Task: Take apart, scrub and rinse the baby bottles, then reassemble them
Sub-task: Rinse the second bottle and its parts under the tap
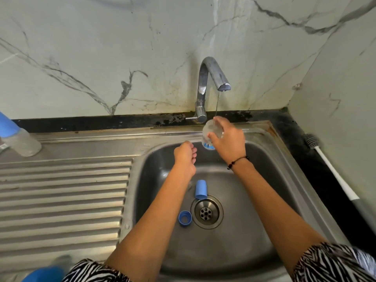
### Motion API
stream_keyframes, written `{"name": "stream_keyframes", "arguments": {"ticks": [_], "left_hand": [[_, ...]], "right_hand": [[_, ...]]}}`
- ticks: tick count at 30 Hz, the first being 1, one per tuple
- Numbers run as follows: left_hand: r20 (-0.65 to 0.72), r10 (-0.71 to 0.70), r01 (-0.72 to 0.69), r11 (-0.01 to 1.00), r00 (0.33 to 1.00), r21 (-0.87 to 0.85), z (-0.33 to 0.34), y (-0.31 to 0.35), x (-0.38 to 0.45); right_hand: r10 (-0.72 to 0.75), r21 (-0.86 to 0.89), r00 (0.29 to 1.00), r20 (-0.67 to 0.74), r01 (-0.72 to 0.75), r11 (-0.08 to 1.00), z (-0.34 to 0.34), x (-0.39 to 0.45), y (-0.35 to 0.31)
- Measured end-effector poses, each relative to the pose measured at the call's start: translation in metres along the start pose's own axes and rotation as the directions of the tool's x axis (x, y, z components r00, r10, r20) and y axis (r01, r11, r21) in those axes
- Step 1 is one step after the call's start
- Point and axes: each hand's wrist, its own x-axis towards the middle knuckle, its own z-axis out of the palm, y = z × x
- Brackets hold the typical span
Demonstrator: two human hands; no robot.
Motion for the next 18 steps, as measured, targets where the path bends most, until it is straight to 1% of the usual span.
{"name": "stream_keyframes", "arguments": {"ticks": [1,3,4,7,8,10,11,13,14,16,17,18], "left_hand": [[-0.007,0.006,-0.006,1.0,1.0,-0.003,-0.001,0.0,0.0],[-0.009,0.012,-0.012,1.0,1.0,-0.006,0.0,-0.001,-0.001],[-0.005,0.012,-0.012,1.0,1.0,-0.005,-0.001,-0.002,-0.001],[-0.007,0.025,-0.025,1.0,1.0,-0.01,-0.001,0.0,0.001],[-0.01,0.022,-0.022,1.0,1.0,-0.013,0.0,-0.001,0.001],[-0.01,0.012,-0.012,1.0,1.0,-0.02,0.0,-0.002,0.0],[-0.006,0.012,-0.012,1.0,1.0,-0.018,0.0,-0.002,0.0],[-0.005,0.025,-0.026,1.0,1.0,-0.013,-0.001,-0.001,0.0],[-0.009,0.029,-0.03,0.999,1.0,-0.013,-0.001,-0.001,0.0],[-0.008,0.018,-0.018,1.0,1.0,-0.02,0.0,-0.002,-0.001],[-0.003,0.012,-0.012,1.0,1.0,-0.017,0.0,-0.002,-0.002],[0.003,0.013,-0.013,1.0,1.0,-0.012,0.001,-0.001,-0.003]], "right_hand": [[-0.001,0.015,1.0,-0.002,0.001,1.0,0.0,0.0,0.001],[0.029,-0.053,0.993,0.116,-0.023,0.998,-0.001,-0.002,0.002],[0.03,-0.057,0.992,0.122,-0.023,0.998,-0.001,-0.004,0.003],[-0.021,0.059,0.998,-0.061,0.024,0.998,-0.002,-0.007,0.0],[-0.017,0.053,0.999,-0.042,0.019,0.998,0.0,-0.008,0.0],[0.025,-0.022,0.994,0.104,-0.023,1.0,0.004,-0.011,0.002],[0.038,-0.028,0.994,0.102,-0.035,0.999,0.006,-0.012,0.003],[0.019,0.05,1.0,-0.023,-0.018,0.999,0.005,-0.012,0.003],[0.008,0.07,0.999,-0.054,-0.004,0.998,0.005,-0.012,0.002],[0.033,0.028,0.999,0.023,-0.033,0.999,0.003,-0.009,0.002],[0.044,0.022,0.998,0.04,-0.045,0.999,0.002,-0.008,0.002],[0.032,0.04,0.999,0.003,-0.032,0.999,0.002,-0.006,0.002]]}}
